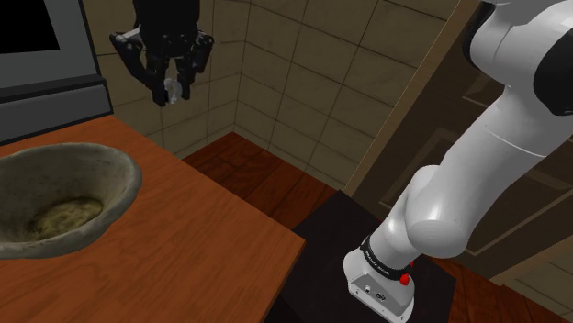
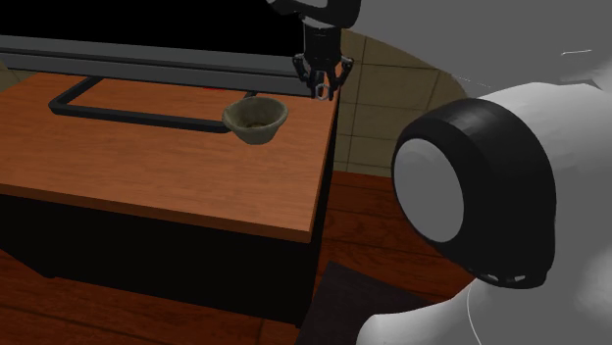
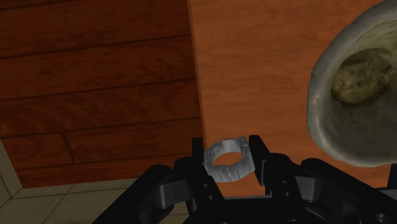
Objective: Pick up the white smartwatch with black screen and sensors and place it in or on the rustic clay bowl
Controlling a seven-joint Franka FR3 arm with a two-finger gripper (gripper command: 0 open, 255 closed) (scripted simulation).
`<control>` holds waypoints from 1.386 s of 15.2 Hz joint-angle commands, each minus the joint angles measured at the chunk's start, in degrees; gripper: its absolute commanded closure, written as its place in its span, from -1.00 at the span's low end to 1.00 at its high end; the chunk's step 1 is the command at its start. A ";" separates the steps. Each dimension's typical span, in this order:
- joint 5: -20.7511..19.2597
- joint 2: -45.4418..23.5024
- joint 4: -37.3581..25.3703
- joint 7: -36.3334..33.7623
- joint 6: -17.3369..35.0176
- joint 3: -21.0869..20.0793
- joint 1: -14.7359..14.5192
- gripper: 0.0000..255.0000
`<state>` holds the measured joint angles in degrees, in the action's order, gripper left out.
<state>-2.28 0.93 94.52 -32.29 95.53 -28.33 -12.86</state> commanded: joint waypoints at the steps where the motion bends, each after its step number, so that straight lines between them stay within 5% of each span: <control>1: -0.19 -0.39 -1.97 -0.06 -1.66 -0.06 -0.05 1.00; 7: -1.28 -2.51 -7.55 -1.90 -5.48 -1.08 -1.08 1.00; 14: -7.44 -12.75 -19.04 -13.43 -9.11 -5.96 -8.99 1.00; 19: -14.23 -23.60 -33.06 -21.10 -14.45 -7.65 -18.57 1.00; 21: -13.45 -22.49 -29.85 -21.07 -12.22 -7.46 -17.77 1.00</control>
<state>-15.55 -21.30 64.42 -52.95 82.83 -35.79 -30.37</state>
